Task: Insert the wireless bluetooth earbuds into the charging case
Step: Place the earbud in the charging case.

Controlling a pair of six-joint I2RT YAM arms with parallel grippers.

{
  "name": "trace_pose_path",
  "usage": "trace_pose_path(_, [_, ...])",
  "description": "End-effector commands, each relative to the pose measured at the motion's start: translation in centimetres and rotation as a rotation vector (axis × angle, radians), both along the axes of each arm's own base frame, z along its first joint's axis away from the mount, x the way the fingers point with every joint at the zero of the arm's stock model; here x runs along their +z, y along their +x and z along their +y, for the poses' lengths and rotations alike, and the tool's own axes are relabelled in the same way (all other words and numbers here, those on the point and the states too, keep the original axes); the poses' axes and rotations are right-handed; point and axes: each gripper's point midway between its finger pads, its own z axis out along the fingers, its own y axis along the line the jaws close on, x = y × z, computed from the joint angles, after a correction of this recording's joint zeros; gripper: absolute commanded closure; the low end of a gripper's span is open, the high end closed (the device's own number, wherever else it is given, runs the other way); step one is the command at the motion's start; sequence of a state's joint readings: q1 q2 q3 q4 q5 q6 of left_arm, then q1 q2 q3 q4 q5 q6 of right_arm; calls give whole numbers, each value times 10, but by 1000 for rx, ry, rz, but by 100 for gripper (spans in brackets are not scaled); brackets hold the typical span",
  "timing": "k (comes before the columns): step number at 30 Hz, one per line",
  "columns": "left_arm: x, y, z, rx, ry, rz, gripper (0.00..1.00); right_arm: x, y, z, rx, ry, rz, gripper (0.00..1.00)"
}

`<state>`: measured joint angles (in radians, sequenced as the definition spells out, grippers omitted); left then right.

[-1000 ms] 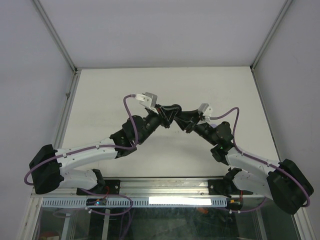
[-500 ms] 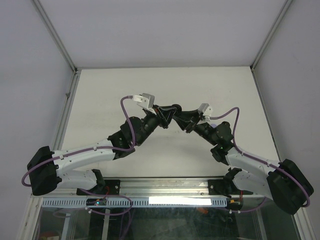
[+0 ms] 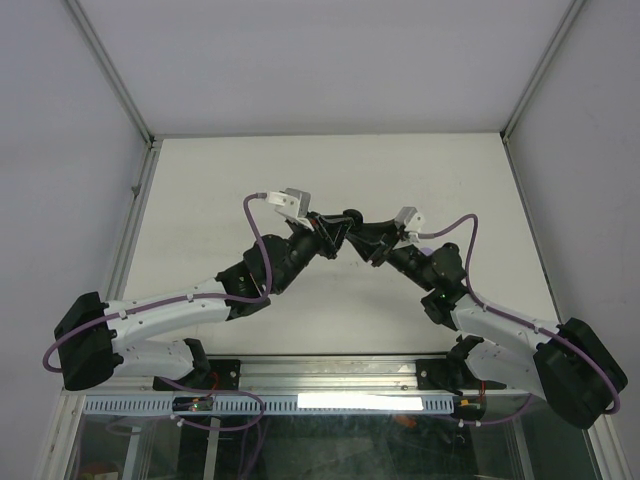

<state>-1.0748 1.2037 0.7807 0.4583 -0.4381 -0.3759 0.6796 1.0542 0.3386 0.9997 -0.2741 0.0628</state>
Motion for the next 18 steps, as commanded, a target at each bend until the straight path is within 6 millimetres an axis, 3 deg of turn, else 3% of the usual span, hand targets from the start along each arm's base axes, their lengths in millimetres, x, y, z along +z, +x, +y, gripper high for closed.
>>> trace_pose_path(1, [2, -1, 4, 36, -2, 35, 96, 41, -3, -3, -7, 92, -96, 100])
trace_pose_path(18, [-2, -11, -2, -1, 26, 127, 75, 33, 2, -3, -19, 84, -76, 100])
